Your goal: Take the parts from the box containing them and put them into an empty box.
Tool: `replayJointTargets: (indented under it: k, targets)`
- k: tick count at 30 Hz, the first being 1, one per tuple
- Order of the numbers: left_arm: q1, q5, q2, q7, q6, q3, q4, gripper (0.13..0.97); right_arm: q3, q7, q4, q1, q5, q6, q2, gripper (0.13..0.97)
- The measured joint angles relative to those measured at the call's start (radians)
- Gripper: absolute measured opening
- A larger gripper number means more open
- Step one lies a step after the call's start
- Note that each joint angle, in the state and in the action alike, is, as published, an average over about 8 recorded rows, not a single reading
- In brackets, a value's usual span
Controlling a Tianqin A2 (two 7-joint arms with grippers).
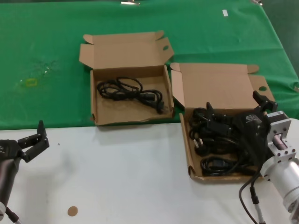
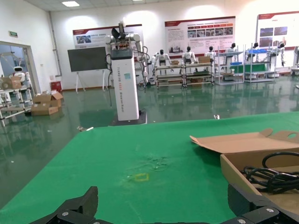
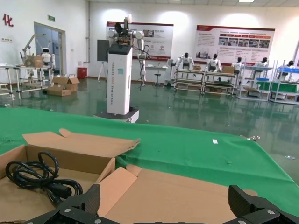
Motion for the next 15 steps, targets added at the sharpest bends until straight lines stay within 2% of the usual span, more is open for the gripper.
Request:
replayJointTargets:
  k: [15]
  targets:
    - [0.000, 0.000, 0.000, 0.000, 0.000, 0.000, 0.000, 0.966, 0.000, 0.000, 0.000, 0.000, 0.000, 0.000, 0.000, 0.966]
